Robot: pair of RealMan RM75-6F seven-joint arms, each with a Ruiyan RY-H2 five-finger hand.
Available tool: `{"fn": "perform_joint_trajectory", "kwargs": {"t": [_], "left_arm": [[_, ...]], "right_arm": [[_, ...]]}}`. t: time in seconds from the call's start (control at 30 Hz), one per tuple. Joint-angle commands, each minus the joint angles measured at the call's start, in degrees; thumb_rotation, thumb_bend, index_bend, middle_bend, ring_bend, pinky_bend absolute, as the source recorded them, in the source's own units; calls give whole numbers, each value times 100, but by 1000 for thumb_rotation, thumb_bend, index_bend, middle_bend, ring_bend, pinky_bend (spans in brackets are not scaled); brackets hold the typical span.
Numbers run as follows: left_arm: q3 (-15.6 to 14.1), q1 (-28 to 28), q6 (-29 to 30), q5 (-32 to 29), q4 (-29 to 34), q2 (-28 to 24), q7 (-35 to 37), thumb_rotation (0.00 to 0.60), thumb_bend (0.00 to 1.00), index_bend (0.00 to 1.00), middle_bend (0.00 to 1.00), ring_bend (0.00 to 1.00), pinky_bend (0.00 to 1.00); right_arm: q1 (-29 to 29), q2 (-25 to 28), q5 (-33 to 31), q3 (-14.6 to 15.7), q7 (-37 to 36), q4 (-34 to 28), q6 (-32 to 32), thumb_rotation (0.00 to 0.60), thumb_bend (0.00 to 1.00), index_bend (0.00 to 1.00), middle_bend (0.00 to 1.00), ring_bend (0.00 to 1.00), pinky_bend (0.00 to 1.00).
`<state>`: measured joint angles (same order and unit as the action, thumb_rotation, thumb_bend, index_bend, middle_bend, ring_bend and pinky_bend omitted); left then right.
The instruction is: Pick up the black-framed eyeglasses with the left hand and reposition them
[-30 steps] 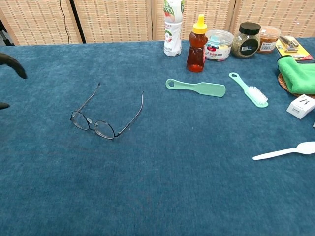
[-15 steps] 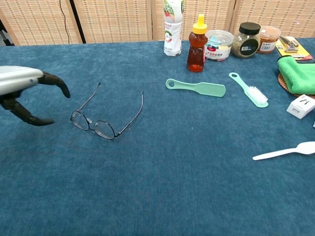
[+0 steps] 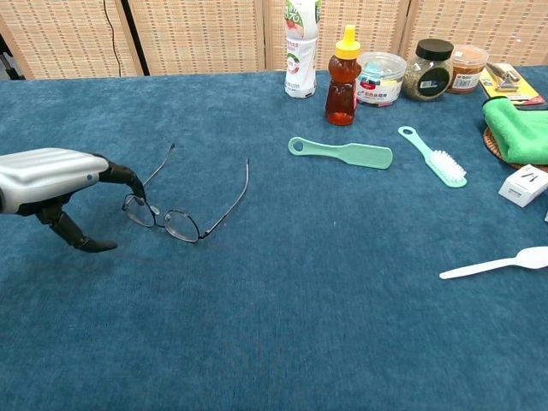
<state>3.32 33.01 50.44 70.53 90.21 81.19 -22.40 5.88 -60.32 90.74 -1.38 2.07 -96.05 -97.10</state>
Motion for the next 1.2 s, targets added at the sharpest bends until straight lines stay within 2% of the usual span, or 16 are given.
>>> {"fn": "perform_joint_trajectory", "kwargs": {"t": [0.03, 0.3, 0.53, 0.67, 0.83, 0.97, 1.1, 1.2], "left_arm": [[-124, -71, 106, -29, 185, -119, -90, 483, 231, 287, 223, 160, 83], [-398, -349, 519, 9, 816, -506, -209, 484, 231, 273, 223, 165, 83], [-591, -404, 473, 2, 1232, -777, -189, 482, 231, 253, 223, 164, 83], [-550, -472, 783, 230, 1307, -793, -207, 479, 231, 235, 201, 130, 83], [-364, -481, 1232, 654, 1123, -592, -277, 476, 231, 183, 96, 27, 63], [-238, -178, 954, 714, 796, -432, -654, 478, 231, 119, 5, 0, 2], [-154, 94, 534, 458, 630, -324, -933, 491, 231, 104, 0, 0, 0], [-100, 362, 180, 62, 539, -229, -1492, 492, 231, 88, 0, 0, 0]], "right_arm": [[7, -5, 11, 1, -10, 8, -6, 600, 312, 232, 74, 91, 169], [25, -24, 31, -4, -64, 48, -13, 600, 312, 232, 74, 92, 169], [43, -49, 26, -4, -109, 98, -10, 600, 312, 232, 74, 92, 170], [57, -50, 25, -6, -136, 123, -18, 600, 312, 232, 74, 92, 170], [70, -57, 6, -12, -177, 153, -15, 600, 312, 232, 74, 92, 170], [97, -63, -22, -18, -216, 184, -37, 600, 312, 232, 74, 92, 172], [122, -75, -50, -23, -239, 206, -49, 600, 311, 232, 74, 92, 178], [144, -73, -77, -26, -248, 218, -58, 600, 312, 232, 74, 92, 179]]}}
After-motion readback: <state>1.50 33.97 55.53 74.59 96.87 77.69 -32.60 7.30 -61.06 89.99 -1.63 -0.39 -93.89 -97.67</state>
